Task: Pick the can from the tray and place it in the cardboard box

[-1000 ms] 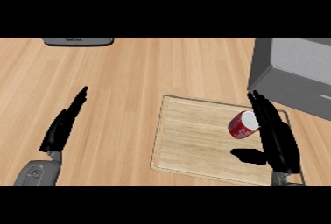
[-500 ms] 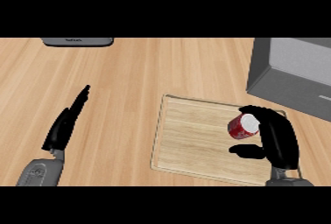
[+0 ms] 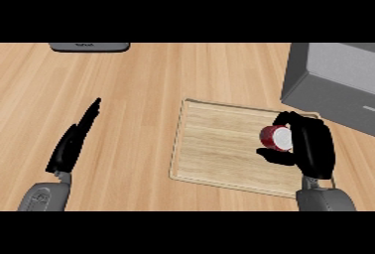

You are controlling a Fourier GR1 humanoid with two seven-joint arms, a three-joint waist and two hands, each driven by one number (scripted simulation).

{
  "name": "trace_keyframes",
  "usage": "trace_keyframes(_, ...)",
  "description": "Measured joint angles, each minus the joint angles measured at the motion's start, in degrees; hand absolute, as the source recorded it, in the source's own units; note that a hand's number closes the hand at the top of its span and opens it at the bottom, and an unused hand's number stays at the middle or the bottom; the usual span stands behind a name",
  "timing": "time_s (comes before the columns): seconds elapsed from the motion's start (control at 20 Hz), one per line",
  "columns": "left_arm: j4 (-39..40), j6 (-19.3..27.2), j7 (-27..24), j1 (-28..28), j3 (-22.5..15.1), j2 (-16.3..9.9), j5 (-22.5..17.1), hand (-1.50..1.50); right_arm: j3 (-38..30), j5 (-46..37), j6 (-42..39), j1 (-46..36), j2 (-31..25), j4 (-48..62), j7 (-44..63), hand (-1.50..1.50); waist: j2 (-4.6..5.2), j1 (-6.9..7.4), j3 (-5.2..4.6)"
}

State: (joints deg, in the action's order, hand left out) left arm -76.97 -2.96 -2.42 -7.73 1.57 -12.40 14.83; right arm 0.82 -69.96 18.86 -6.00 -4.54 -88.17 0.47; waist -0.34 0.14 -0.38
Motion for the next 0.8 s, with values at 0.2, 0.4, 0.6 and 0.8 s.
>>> trace_keyframes(0.2, 0.14, -0.13, -0.4, -1.0, -0.84, 0.37, 0.54, 0.0, -0.92, -4.0, -12.62, -8.87, -1.76, 6.89, 7.07, 1.5, 0.37, 1.73, -0.3)
trace_keyframes(0.4, 0.61, -0.11, -0.32, -1.6, -1.72, 0.97, 1.17, 0.0, -2.2, -6.31, -22.88, -20.8, -2.12, 16.55, 13.47, 1.5, 0.74, 2.78, -0.11)
trace_keyframes(0.6, 0.77, -0.4, -0.18, -1.7, -1.03, 0.59, 0.92, 0.0, -4.11, -7.71, -26.1, -33.27, -1.95, 26.54, 17.91, 1.5, 0.76, 2.1, 0.2)
trace_keyframes(0.8, -0.89, -0.03, 0.5, -0.13, -1.01, 1.04, 1.03, 0.0, -5.12, -9.05, -25.85, -40.85, -2.35, 30.49, 21.3, 1.5, 0.58, 1.35, 0.32)
